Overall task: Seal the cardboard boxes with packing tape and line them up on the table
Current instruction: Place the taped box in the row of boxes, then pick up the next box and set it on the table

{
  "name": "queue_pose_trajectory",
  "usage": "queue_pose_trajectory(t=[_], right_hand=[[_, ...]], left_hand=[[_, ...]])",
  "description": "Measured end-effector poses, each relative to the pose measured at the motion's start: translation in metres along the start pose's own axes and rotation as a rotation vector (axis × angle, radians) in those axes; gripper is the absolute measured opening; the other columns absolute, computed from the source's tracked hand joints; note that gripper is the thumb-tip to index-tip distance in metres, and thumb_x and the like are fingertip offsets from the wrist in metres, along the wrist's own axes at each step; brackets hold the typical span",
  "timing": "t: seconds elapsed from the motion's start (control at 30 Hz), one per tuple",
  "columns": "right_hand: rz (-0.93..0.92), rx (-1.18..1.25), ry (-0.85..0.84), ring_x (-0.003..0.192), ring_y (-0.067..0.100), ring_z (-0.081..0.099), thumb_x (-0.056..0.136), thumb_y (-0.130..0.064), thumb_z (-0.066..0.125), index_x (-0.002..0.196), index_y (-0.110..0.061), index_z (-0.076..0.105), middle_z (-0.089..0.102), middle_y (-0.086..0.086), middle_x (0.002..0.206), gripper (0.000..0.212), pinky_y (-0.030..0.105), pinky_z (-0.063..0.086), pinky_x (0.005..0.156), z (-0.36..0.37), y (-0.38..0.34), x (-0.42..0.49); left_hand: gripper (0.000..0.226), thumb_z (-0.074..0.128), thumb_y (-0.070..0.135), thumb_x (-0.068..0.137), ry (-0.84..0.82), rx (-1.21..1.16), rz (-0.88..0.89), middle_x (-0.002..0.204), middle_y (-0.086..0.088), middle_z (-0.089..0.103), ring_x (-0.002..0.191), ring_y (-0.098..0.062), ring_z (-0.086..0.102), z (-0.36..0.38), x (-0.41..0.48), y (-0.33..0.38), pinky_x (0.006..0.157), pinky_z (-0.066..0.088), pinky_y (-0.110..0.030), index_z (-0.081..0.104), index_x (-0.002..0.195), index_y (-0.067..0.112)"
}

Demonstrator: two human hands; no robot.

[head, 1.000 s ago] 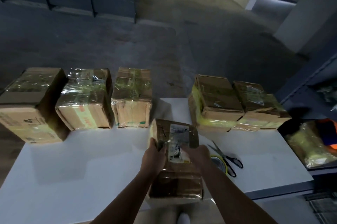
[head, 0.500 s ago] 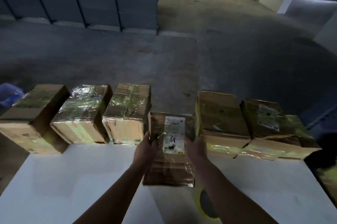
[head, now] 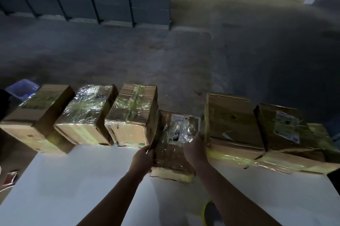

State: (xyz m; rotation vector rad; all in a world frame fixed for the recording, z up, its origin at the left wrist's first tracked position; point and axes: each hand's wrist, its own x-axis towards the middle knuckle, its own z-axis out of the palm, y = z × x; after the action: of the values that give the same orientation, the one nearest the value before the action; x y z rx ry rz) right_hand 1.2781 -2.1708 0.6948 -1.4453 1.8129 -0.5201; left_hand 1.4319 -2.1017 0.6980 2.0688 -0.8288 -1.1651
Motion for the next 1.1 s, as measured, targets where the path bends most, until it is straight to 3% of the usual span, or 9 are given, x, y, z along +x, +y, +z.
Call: queue_pose_trajectory(t=[0.13, 0.27, 0.37, 0.43, 0.6, 0.77, 0.9, 1.0, 1.1], right_hand=[[-0.13, -0.387, -0.035, 0.143, 0.04, 0.018, 0.094, -0.012, 0.046, 0.15, -0.008, 0.019, 0.008, 0.023, 0.157, 0.063, 0.043, 0.029, 0.114, 0.004, 0.001, 0.002], [-0.274, -0.548, -0.057, 0.145, 0.035, 0.008, 0.095, -0.042, 0.045, 0.135, -0.018, 0.047, 0.021, 0.014, 0.156, 0.047, 0.052, 0.021, 0.116, 0.003, -0.003, 0.0], [-0.399, -0.71, -0.253, 0.146, 0.031, 0.01, 0.08, -0.065, 0.056, 0.142, -0.031, 0.034, 0.024, 0.008, 0.155, 0.074, 0.055, 0.013, 0.116, 0.001, -0.009, -0.005], [-0.416, -0.88, -0.332, 0.146, 0.032, 0.007, 0.076, -0.062, 0.064, 0.148, -0.03, 0.022, 0.015, 0.007, 0.158, 0.089, 0.057, 0.008, 0.117, 0.002, -0.012, -0.003], [-0.491, -1.008, -0.148, 0.141, 0.029, 0.025, 0.088, -0.028, 0.062, 0.151, -0.019, 0.017, 0.027, 0.007, 0.154, 0.079, 0.049, 0.022, 0.115, 0.005, -0.011, 0.012], [-0.405, -0.854, -0.179, 0.127, 0.029, 0.045, 0.088, -0.038, 0.055, 0.14, -0.026, 0.037, 0.046, 0.005, 0.14, 0.057, 0.045, 0.045, 0.099, 0.009, -0.024, 0.02], [-0.443, -0.556, -0.144, 0.089, 0.02, 0.061, 0.089, -0.038, 0.05, 0.106, -0.029, 0.056, 0.062, -0.002, 0.101, 0.02, 0.039, 0.053, 0.081, 0.021, -0.06, 0.01], [-0.432, -0.404, -0.117, 0.094, 0.023, 0.061, 0.093, -0.034, 0.048, 0.123, -0.022, 0.054, 0.063, 0.004, 0.109, 0.033, 0.035, 0.051, 0.082, 0.038, -0.092, 0.001], [-0.344, -0.203, -0.15, 0.086, 0.022, 0.061, 0.094, -0.03, 0.049, 0.125, -0.019, 0.053, 0.066, 0.006, 0.106, 0.033, 0.03, 0.05, 0.068, 0.056, -0.123, -0.003]], left_hand=[[0.036, 0.052, 0.018, 0.092, 0.024, -0.062, 0.003, 0.102, -0.011, 0.069, 0.091, -0.028, 0.065, 0.004, 0.013, 0.004, 0.084, 0.056, -0.046, 0.058, 0.125, 0.008], [0.029, 0.057, 0.023, 0.093, 0.044, -0.223, 0.019, 0.106, -0.012, 0.065, 0.095, -0.029, 0.062, 0.006, 0.011, 0.007, 0.085, 0.055, -0.046, 0.053, 0.115, 0.005], [0.025, 0.058, 0.014, 0.092, 0.025, -0.218, 0.054, 0.107, -0.007, 0.061, 0.095, -0.024, 0.058, 0.007, 0.01, 0.005, 0.077, 0.048, -0.034, 0.05, 0.115, 0.009], [0.03, 0.057, 0.008, 0.092, 0.014, -0.206, 0.069, 0.108, -0.008, 0.061, 0.093, -0.023, 0.056, 0.006, 0.012, 0.002, 0.075, 0.045, -0.03, 0.053, 0.121, 0.005], [0.028, 0.052, 0.003, 0.091, -0.096, -0.195, 0.145, 0.089, -0.006, 0.066, 0.075, -0.015, 0.055, -0.003, 0.022, 0.011, 0.064, 0.043, -0.026, 0.065, 0.115, 0.005], [0.023, 0.051, 0.0, 0.089, -0.075, -0.169, 0.239, 0.099, -0.009, 0.069, 0.083, -0.019, 0.061, -0.014, 0.028, 0.024, 0.077, 0.052, -0.032, 0.067, 0.102, 0.01], [0.024, 0.05, -0.005, 0.086, 0.231, -0.093, 0.505, 0.088, -0.001, 0.065, 0.081, -0.014, 0.059, -0.05, 0.028, 0.031, 0.067, 0.044, -0.019, 0.068, 0.091, 0.01], [0.022, 0.052, -0.004, 0.082, 0.554, 0.034, 0.591, 0.098, -0.01, 0.062, 0.095, -0.026, 0.053, -0.083, 0.049, 0.028, 0.081, 0.039, -0.029, 0.069, 0.091, 0.007], [0.04, 0.051, -0.005, 0.075, 0.544, 0.117, 0.424, 0.113, -0.021, 0.059, 0.106, -0.038, 0.052, -0.115, 0.071, 0.026, 0.093, 0.046, -0.048, 0.063, 0.113, 0.003]])
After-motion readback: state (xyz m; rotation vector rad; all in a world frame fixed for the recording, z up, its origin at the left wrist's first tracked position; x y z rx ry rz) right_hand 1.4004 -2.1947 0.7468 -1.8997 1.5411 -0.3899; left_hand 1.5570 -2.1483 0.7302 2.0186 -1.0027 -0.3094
